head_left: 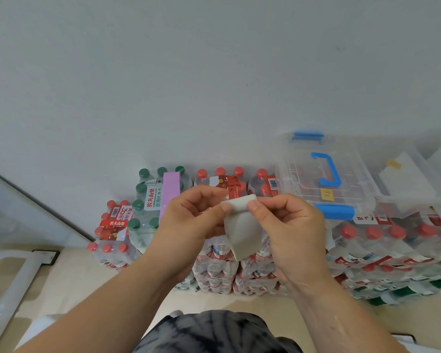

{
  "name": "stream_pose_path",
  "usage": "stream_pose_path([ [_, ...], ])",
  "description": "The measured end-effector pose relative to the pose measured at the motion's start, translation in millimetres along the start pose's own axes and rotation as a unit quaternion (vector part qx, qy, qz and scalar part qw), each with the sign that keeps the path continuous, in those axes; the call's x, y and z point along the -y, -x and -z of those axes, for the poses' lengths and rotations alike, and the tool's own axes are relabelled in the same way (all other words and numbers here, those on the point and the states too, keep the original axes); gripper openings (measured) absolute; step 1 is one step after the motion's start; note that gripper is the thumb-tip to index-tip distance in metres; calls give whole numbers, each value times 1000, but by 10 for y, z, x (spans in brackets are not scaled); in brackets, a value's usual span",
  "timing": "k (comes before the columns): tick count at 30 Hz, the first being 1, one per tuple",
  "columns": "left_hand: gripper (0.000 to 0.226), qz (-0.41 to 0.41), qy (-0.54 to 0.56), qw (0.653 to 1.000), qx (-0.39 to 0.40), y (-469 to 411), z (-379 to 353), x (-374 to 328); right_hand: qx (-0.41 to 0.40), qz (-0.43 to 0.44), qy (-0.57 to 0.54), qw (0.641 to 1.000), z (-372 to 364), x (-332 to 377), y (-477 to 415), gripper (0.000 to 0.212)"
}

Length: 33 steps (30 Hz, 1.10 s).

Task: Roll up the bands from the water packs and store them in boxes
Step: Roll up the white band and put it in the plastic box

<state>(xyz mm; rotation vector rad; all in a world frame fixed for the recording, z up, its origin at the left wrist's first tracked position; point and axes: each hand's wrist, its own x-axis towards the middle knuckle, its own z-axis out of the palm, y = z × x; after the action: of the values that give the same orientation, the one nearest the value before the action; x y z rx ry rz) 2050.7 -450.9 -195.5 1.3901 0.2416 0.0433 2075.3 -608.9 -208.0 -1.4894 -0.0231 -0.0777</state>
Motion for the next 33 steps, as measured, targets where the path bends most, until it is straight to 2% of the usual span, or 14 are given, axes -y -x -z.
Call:
stream_pose_path([
  [3, 33, 24, -2, 1000, 16, 11, -18, -1, 13, 12, -13, 1000, 30, 8, -26, 20],
  [11, 21, 1, 0, 1000, 9, 1, 8, -37, 71, 5, -13, 997, 77, 18, -45, 11],
  [13, 24, -10, -7, 1000, 7, 4, 12, -41, 67, 3, -3, 998, 66, 49, -23, 5],
  [19, 35, -11, -21, 1000, 10, 25, 15, -50, 49, 21, 50, 997, 60, 15, 0, 9],
  [21, 29, -4, -20, 1000, 17, 24, 17, -61, 39, 23, 45, 998, 67, -3, 8, 9],
  [23, 9, 7, -3, 1000, 20, 25, 16, -70, 37, 23, 37, 998, 73, -15, 23, 9],
  [28, 6, -12, -19, 1000, 0, 38, -6, -90, 61, 13, 22, 998, 78, 1, 39, 7],
  [33, 24, -31, -34, 999, -7, 50, -22, -105, 62, 1, 13, 998, 55, 42, 37, 11],
])
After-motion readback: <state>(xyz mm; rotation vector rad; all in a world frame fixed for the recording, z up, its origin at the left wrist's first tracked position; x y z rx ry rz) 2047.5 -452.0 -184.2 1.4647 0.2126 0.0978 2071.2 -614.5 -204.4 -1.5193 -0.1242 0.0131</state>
